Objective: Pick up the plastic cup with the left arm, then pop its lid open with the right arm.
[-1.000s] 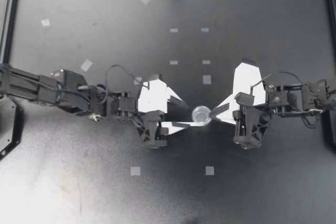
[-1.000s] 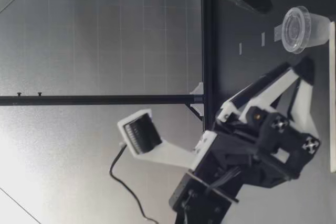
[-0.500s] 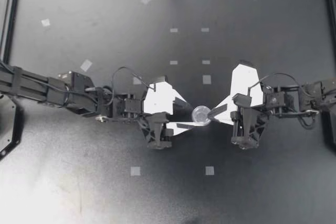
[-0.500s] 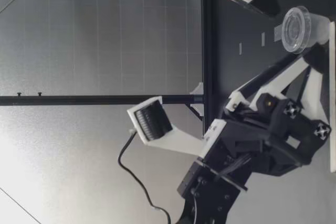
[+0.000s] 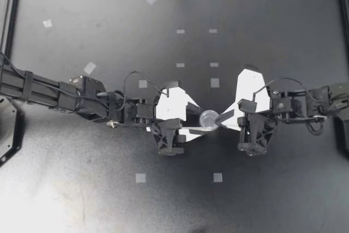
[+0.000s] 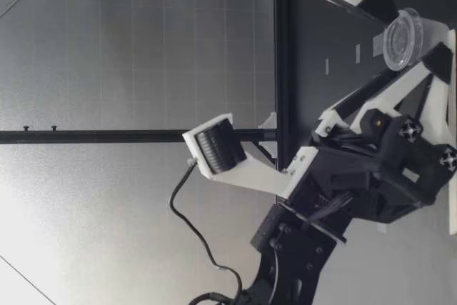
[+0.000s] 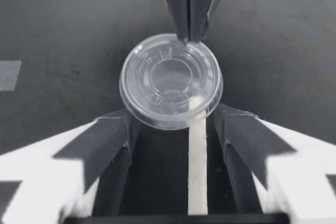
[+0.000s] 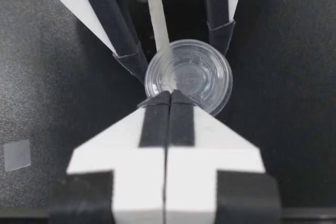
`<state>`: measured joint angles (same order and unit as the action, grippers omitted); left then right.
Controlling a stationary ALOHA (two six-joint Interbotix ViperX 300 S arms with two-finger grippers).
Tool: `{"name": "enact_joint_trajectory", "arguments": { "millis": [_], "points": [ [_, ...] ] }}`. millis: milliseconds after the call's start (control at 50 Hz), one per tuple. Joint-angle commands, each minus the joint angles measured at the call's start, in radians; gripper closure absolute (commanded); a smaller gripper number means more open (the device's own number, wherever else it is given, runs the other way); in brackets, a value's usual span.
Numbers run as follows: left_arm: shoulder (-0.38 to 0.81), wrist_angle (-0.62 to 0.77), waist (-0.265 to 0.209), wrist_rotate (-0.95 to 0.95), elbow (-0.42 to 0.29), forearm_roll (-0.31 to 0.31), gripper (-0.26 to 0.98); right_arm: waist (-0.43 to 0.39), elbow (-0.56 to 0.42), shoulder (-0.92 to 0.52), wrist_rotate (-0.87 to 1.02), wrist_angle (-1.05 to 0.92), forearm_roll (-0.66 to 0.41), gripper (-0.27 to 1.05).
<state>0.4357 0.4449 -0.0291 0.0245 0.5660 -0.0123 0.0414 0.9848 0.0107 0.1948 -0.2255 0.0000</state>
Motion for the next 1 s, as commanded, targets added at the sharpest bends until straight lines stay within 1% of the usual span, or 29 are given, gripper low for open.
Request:
{"name": "enact_joint_trajectory", "arguments": {
  "millis": [0,420,700,980],
  "points": [
    [-0.017,0.003,-0.003,-0.002,-0.018,0.002,0.13,0.006,-0.017,0.003,0.002,-0.009,0.002,0.85],
    [-0.014,0.003,-0.005,-0.002,-0.020,0.000,0.13,0.006,0.008,-0.011,0.048,-0.009,0.002,0.85],
    [-0.011,0.003,-0.005,0.002,-0.040,0.002,0.13,0.006,-0.008,-0.035,0.046,-0.011,0.002,0.85],
    [0.003,-0.092,-0.005,0.005,-0.066,0.008,0.15,0.006,-0.008,-0.040,0.043,-0.011,0.002,0.85]
  ]
}}
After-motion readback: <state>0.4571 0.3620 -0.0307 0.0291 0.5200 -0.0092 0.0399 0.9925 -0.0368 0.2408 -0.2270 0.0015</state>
